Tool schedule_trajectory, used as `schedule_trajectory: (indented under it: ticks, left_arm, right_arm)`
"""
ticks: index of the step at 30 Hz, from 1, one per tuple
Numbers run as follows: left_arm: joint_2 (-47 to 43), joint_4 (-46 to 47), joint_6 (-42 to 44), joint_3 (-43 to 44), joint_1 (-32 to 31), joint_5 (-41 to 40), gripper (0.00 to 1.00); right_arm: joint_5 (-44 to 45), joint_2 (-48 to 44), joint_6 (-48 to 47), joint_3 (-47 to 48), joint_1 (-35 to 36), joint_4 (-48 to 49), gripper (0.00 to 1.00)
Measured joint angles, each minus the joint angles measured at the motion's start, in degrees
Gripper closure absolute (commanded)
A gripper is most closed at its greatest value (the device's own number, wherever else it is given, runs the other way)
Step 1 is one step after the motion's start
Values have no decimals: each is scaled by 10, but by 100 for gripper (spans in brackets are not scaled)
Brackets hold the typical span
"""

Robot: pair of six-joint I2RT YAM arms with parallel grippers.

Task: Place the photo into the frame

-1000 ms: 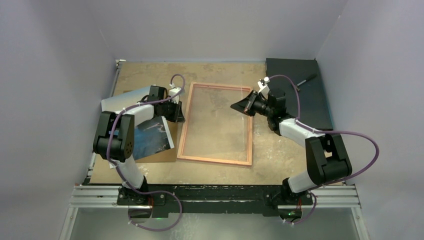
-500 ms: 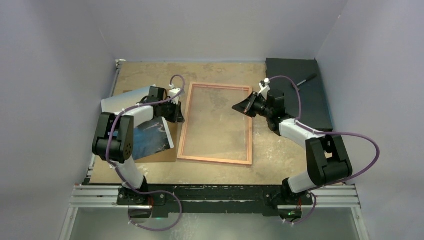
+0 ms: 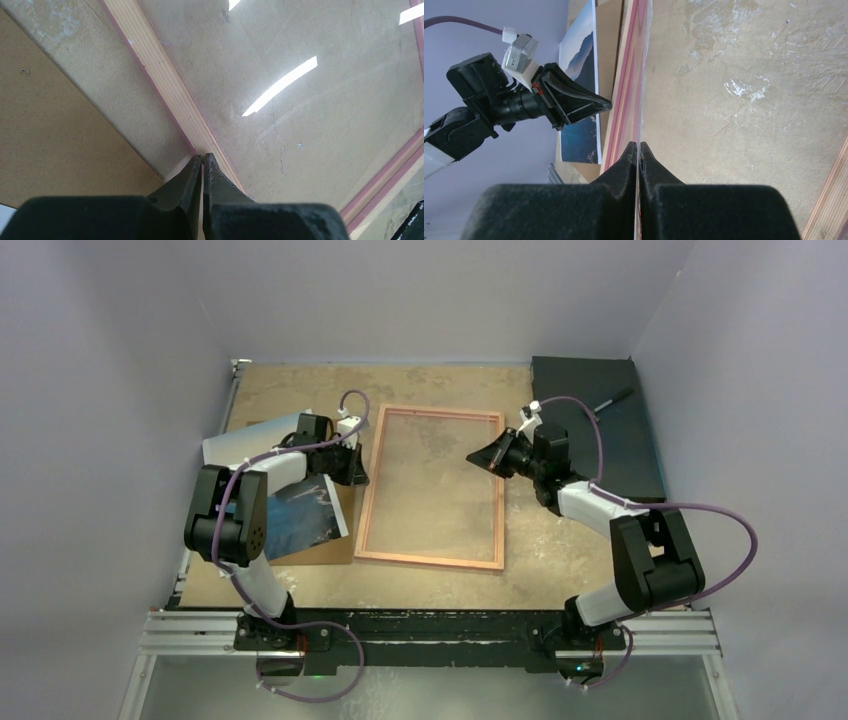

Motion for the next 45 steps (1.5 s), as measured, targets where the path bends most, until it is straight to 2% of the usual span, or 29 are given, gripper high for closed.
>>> schedule_trajectory:
  ticks: [19,26,36,38,41,43,45]
  left_arm:
    - [0,2,6,-2,3,4,100]
    - [0,3,13,-3,3,9,100]
    - [0,3,17,-3,3,10,100]
    - [0,3,18,-3,3,10,100]
    - [0,3,18,-3,3,10,100]
    - [0,3,18,-3,3,10,100]
    - [0,3,18,-3,3,10,100]
  right_arm:
    - [34,18,-3,-7,4,11,100]
    - [36,28,36,-33,4,46,100]
    - [48,19,43,-34,24,43,89]
    - [58,21,38,-33,26,33,83]
    - [83,42,19,-19,29,-2,68]
    - [95,52,10,-10,31,-24,55]
    - [116,63,-9,8,38,-62,35]
